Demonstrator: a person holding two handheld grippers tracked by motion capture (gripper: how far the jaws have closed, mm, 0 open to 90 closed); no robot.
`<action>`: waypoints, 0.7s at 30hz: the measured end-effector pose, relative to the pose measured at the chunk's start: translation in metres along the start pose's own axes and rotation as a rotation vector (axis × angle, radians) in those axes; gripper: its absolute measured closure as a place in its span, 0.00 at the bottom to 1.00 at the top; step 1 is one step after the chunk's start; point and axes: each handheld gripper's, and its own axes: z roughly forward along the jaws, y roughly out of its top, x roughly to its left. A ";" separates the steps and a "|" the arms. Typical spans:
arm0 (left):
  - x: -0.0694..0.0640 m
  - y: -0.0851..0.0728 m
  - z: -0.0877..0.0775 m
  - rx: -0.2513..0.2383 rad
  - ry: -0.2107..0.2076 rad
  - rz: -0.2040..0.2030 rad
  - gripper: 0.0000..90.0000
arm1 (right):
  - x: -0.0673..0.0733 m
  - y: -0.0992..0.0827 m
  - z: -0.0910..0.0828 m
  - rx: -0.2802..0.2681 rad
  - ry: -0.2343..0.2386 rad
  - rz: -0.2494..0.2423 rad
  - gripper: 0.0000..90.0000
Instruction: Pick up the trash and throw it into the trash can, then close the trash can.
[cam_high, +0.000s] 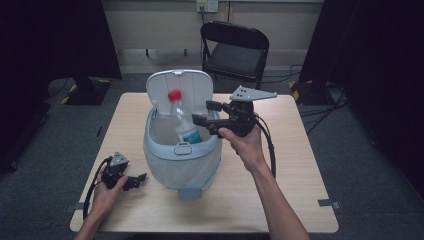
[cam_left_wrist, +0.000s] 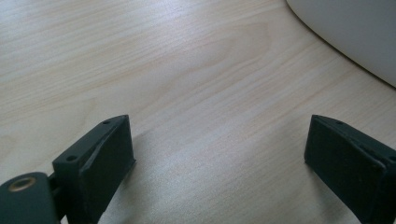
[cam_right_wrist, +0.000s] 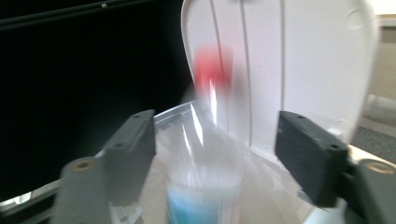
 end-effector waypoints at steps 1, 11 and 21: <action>0.000 0.000 0.000 0.000 -0.001 0.001 0.08 | -0.001 0.001 -0.002 -0.006 0.002 -0.005 0.39; 0.000 -0.001 -0.001 -0.002 -0.002 -0.001 0.08 | -0.011 0.001 -0.007 -0.016 -0.056 -0.009 0.47; 0.000 -0.001 0.000 -0.002 -0.003 -0.002 0.08 | -0.034 -0.004 -0.014 0.058 -0.206 0.005 0.35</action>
